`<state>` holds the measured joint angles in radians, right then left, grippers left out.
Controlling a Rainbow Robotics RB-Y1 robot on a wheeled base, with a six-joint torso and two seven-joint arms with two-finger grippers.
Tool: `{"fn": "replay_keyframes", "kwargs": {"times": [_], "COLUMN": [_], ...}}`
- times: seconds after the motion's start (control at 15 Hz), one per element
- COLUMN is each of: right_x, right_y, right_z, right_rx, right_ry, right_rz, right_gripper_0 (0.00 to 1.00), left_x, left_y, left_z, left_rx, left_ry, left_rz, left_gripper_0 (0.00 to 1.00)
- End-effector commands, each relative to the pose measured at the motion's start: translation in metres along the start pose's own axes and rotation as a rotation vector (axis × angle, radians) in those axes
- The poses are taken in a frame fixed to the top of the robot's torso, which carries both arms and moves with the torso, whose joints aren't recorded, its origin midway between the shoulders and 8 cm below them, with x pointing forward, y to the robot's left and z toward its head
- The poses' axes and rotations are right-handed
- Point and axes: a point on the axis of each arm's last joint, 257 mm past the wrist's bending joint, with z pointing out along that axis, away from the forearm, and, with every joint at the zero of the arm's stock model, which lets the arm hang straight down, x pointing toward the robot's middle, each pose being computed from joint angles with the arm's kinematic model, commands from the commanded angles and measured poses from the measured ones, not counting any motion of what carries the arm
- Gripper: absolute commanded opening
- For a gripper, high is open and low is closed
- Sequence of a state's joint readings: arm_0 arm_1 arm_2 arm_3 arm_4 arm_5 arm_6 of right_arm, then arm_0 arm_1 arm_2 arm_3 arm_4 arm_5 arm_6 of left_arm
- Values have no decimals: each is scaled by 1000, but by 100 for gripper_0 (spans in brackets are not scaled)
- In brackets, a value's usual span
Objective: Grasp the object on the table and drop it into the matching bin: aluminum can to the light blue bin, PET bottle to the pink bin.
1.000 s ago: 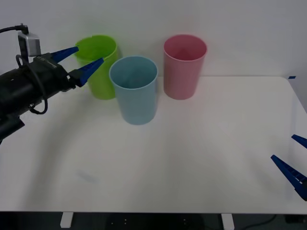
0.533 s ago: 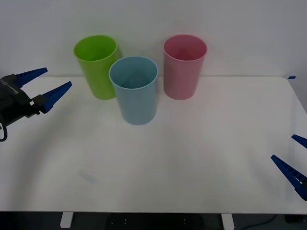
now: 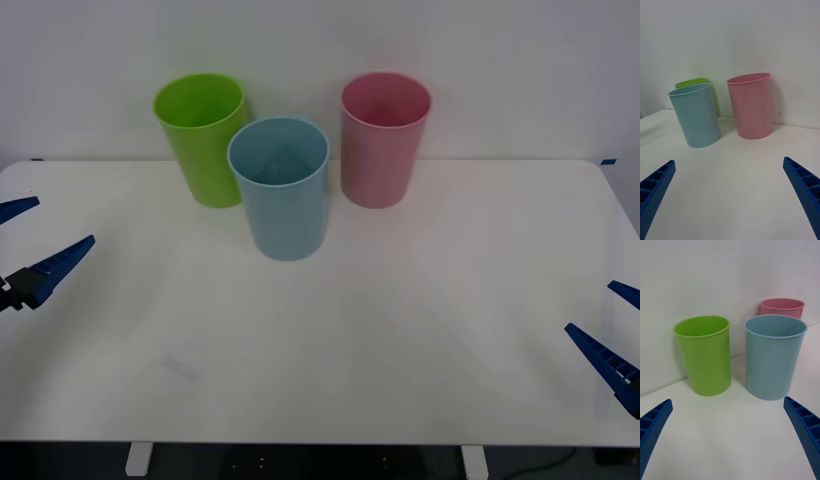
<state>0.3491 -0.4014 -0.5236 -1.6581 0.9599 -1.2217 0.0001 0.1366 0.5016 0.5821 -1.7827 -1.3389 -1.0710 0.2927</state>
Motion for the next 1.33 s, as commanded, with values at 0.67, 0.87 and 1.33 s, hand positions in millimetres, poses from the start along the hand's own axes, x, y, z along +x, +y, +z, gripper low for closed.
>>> {"fn": "replay_keyframes", "kwargs": {"times": [0.67, 0.87, 1.33], "right_x": [0, 0, 0], "right_y": [0, 0, 0], "right_z": [0, 0, 0], "right_rx": [0, 0, 0], "right_ry": [0, 0, 0], "right_rz": [0, 0, 0], "right_gripper_0": [100, 100, 100], "left_x": [40, 47, 50], "left_y": [16, 18, 13], "left_z": [-75, -81, -78], "left_rx": [-108, -118, -107], "left_ry": [58, 54, 56], "left_rz": [-11, -38, -51], "left_gripper_0": [100, 100, 100]}}
